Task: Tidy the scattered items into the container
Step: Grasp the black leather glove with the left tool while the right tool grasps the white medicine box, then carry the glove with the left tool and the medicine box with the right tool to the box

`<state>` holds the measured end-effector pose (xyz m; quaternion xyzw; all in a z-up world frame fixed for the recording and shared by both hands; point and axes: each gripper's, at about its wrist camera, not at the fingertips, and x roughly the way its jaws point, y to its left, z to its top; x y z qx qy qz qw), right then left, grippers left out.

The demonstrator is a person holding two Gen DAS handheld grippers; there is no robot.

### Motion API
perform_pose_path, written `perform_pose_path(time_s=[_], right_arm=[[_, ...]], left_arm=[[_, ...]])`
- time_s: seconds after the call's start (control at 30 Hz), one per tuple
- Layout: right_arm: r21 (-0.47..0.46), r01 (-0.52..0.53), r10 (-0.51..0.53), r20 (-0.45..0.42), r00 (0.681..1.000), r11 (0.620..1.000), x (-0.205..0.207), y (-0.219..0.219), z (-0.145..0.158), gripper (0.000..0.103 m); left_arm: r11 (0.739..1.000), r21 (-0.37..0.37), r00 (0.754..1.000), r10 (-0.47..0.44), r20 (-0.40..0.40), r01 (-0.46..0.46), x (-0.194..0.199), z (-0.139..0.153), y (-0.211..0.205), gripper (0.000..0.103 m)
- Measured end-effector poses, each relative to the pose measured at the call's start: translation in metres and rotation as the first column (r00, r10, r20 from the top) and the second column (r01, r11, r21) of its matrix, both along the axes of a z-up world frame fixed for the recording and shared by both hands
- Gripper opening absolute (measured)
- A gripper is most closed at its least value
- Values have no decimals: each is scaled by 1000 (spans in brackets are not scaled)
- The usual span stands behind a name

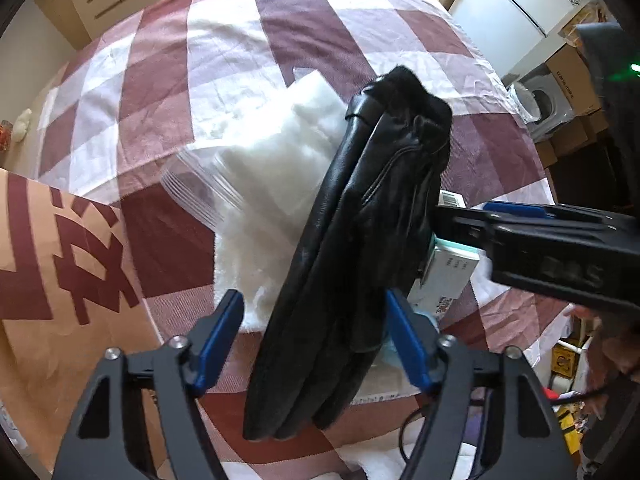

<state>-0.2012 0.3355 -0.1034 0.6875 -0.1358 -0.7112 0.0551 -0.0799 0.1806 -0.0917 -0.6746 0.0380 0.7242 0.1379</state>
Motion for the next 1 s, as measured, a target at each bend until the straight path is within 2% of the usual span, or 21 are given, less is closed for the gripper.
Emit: perform_pose_path(time_s=[0.33, 0.5, 0.57, 0.63, 0.67, 0.83, 1.0], right_arm=[[67, -3, -4, 101, 995, 998, 12, 9, -33, 60], [6, 61, -61, 150, 987, 998, 23, 27, -63, 60], [-23, 70, -66, 129, 989, 997, 25, 29, -65, 62], [-45, 56, -50, 126, 991, 997, 28, 27, -67, 54], [-54, 57, -50, 131, 990, 997, 30, 26, -69, 39], [-47, 47, -41, 110, 993, 998, 45, 22, -68, 35], [-27, 62, -61, 48, 997, 998, 63, 26, -50, 32]], left_arm=[[999, 16, 999, -42, 19, 42, -3, -8, 11, 59], [998, 12, 997, -67, 27, 67, -4, -13, 18, 54], [998, 14, 997, -67, 27, 66, -4, -14, 18, 53], [998, 27, 998, -60, 33, 59, -5, -15, 18, 53], [998, 34, 998, -57, 36, 56, -6, -15, 18, 52], [997, 48, 998, -54, 28, 52, -4, -12, 19, 39], [994, 89, 998, -65, 6, 64, 2, 2, 19, 28]])
